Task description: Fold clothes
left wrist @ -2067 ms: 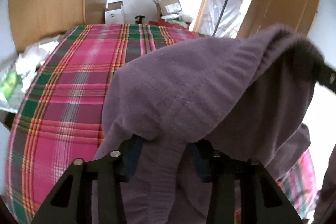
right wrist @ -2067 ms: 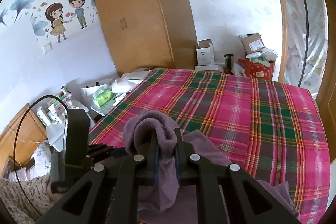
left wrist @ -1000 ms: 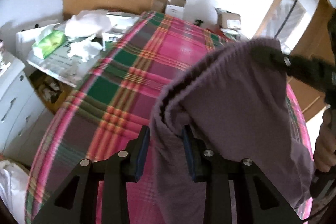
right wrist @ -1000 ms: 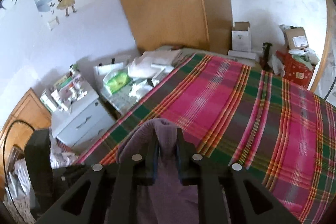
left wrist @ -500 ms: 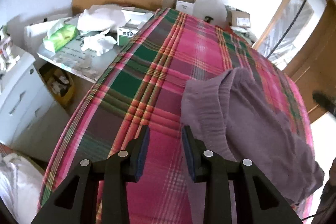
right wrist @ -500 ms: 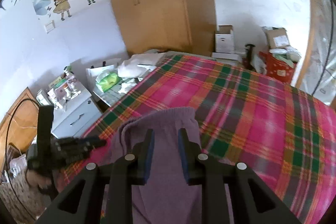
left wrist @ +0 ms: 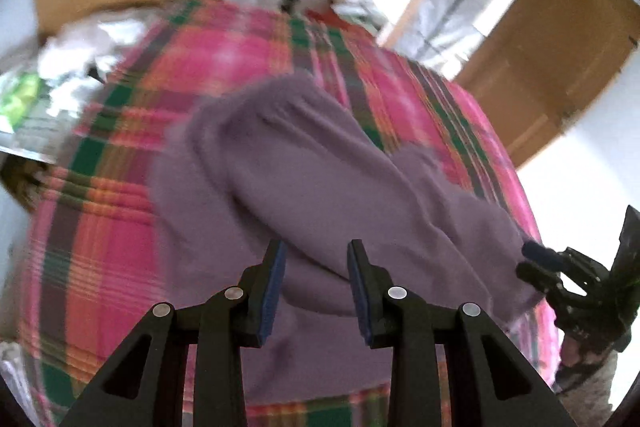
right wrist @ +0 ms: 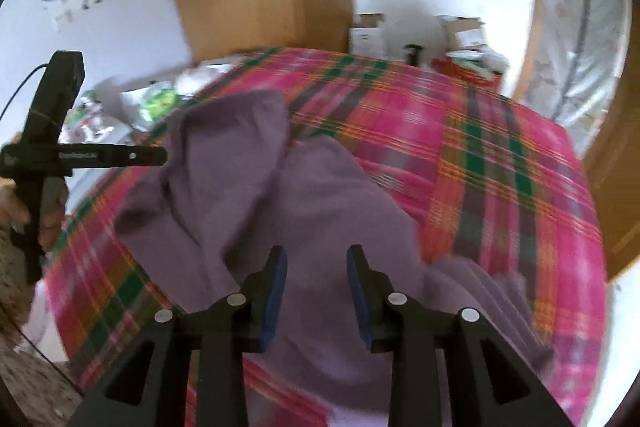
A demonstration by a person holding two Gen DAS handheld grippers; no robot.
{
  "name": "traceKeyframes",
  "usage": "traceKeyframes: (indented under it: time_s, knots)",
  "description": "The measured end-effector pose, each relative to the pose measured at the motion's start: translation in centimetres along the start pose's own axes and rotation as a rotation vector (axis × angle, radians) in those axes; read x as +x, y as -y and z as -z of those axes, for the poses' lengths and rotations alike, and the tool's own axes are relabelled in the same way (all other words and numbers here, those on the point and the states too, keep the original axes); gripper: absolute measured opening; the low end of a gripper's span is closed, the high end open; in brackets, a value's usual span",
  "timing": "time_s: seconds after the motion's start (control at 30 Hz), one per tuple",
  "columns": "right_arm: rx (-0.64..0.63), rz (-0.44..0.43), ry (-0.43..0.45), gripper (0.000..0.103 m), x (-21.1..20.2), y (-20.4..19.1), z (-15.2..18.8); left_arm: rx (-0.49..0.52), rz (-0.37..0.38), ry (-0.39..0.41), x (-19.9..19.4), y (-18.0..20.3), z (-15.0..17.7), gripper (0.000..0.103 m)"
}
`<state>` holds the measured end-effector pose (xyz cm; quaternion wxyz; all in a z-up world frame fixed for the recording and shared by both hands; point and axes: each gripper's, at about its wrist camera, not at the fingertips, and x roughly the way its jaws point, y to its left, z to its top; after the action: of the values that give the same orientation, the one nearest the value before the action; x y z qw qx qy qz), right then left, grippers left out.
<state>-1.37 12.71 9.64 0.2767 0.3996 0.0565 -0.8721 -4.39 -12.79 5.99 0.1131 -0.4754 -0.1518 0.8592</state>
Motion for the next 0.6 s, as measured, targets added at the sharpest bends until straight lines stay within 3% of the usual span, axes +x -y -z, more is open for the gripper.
traceKeyframes:
  time_s: [0.17,0.27,0.37,0.53,0.6]
  knots:
    - [0.098,0.101,0.041,0.034,-2.9,3.5,2.8,0.028,0.089,-0.102,2.3,2.3,1.1,0.033]
    - [0.239,0.184,0.082,0.036,-4.3,7.2,3.6,-0.009,0.162,-0.133,2.9,3.0,1.2,0.033]
    - [0.351,0.162,0.108,0.04,-4.6,10.4,3.8,-0.028,0.181,-0.15,3.3,3.5,1.1,0.047]
    - [0.429,0.105,0.028,0.041,-2.0,13.4,3.4,-0.08,0.236,-0.214,4.7,4.2,1.6,0.047]
    - [0.448,0.073,-0.003,0.041,-1.0,13.7,3.8,-0.093,0.215,-0.224,5.2,4.4,1.7,0.048]
